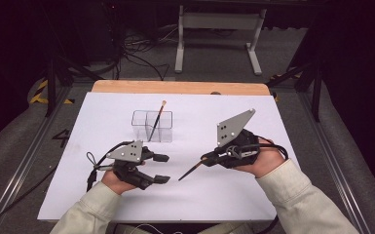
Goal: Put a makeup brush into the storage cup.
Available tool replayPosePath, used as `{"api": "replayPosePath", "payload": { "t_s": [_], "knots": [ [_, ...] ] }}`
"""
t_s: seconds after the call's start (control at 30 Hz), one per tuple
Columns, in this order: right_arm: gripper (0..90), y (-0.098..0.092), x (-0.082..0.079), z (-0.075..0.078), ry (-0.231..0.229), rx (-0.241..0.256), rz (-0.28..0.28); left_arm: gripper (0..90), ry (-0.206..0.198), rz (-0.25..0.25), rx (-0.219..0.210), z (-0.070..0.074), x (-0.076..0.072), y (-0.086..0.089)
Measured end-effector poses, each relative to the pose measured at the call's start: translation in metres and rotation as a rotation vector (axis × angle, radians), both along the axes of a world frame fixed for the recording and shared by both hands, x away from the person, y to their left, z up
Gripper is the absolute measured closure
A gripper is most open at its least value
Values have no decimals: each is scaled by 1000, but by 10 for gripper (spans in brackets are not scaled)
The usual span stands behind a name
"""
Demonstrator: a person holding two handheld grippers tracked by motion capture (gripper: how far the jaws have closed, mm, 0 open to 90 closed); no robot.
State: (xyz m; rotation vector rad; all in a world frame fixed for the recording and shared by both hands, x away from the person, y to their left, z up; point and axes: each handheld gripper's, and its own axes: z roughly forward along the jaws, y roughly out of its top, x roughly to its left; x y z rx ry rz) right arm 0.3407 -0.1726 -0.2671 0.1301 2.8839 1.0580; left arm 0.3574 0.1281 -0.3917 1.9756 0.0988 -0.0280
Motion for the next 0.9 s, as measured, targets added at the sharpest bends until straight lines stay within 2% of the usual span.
{"api": "replayPosePath", "payload": {
  "t_s": [0.4,0.53,0.67,0.8,0.9],
  "knots": [
    [852,13,4,3,1,-45,7,326,21,12,21,-1,0,-12],
    [852,15,5,2,9,-48,15,337,48,5,13,-1,2,-18],
    [852,17,6,1,12,-49,16,348,58,-9,12,0,3,-26],
    [852,19,7,0,15,-52,20,397,79,-34,5,1,3,-31],
    [852,20,7,-1,17,-52,21,405,90,-34,3,1,4,-33]
  ]
}}
